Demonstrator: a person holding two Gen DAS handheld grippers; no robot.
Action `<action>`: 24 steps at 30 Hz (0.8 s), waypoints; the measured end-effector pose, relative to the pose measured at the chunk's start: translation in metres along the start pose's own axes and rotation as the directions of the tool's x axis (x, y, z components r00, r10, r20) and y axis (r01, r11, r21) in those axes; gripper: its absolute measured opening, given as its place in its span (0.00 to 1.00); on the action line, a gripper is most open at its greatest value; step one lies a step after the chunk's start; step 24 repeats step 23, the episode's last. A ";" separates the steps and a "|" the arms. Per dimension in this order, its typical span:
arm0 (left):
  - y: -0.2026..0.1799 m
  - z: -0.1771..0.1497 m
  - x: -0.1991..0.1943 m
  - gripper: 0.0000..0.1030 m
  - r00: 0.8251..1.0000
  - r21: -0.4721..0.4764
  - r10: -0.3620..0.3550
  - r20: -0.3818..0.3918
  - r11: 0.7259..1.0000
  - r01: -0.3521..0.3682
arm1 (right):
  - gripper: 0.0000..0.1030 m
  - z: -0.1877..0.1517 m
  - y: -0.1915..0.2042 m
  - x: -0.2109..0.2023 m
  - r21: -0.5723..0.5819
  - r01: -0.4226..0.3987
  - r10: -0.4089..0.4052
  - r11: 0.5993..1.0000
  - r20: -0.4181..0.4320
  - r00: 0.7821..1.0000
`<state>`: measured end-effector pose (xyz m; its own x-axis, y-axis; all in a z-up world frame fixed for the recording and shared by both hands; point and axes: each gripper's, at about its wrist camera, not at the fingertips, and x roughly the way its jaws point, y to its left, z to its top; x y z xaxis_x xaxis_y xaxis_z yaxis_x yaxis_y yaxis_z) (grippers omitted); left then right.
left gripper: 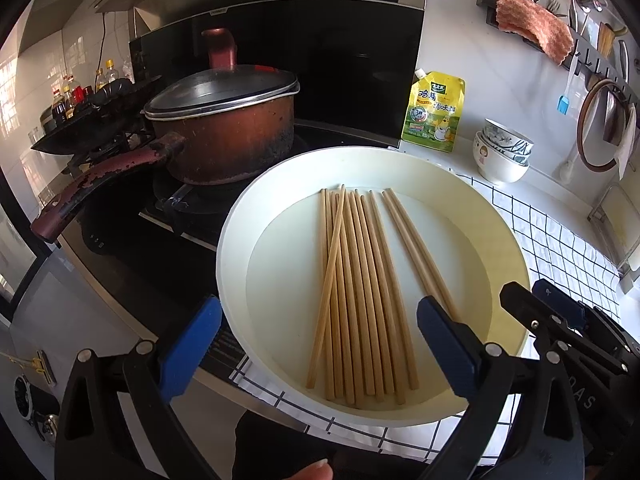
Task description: Organize utensils
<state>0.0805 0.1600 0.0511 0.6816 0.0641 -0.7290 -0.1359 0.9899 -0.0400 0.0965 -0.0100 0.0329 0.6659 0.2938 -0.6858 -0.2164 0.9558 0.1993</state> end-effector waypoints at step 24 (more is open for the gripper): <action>0.000 -0.003 0.000 0.94 1.000 -0.005 0.004 -0.010 1.000 -0.004 | 0.49 0.000 -0.001 0.001 0.000 0.001 -0.001 1.000 -0.006 1.000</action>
